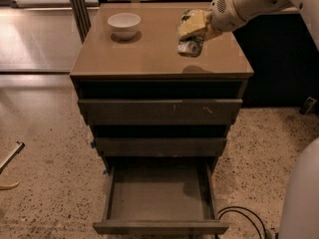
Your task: Pick 7up can from bottom drawer and place on counter
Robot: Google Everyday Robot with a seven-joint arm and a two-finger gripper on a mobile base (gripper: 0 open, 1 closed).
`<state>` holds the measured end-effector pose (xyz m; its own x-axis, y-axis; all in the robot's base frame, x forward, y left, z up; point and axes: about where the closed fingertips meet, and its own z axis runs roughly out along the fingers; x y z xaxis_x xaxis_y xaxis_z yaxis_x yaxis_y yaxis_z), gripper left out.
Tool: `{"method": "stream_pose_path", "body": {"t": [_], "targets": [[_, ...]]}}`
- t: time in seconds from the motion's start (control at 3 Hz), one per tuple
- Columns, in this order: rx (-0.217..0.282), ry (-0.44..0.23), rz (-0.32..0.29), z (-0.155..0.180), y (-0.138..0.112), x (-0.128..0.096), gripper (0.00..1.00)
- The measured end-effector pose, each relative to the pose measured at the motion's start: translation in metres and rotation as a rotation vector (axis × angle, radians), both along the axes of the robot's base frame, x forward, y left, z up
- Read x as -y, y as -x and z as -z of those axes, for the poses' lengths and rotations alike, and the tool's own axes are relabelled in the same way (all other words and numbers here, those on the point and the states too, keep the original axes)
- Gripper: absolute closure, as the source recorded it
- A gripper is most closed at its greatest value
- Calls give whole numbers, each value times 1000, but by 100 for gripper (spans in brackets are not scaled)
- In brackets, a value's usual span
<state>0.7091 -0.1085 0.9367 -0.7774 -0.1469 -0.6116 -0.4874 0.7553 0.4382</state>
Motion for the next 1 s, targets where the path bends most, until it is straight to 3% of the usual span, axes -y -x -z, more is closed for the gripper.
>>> {"method": "stream_pose_path", "body": {"t": [0.67, 1.0], "targets": [[-52, 35, 60, 8, -32, -43, 100], [-59, 38, 117, 14, -48, -49, 100]]}}
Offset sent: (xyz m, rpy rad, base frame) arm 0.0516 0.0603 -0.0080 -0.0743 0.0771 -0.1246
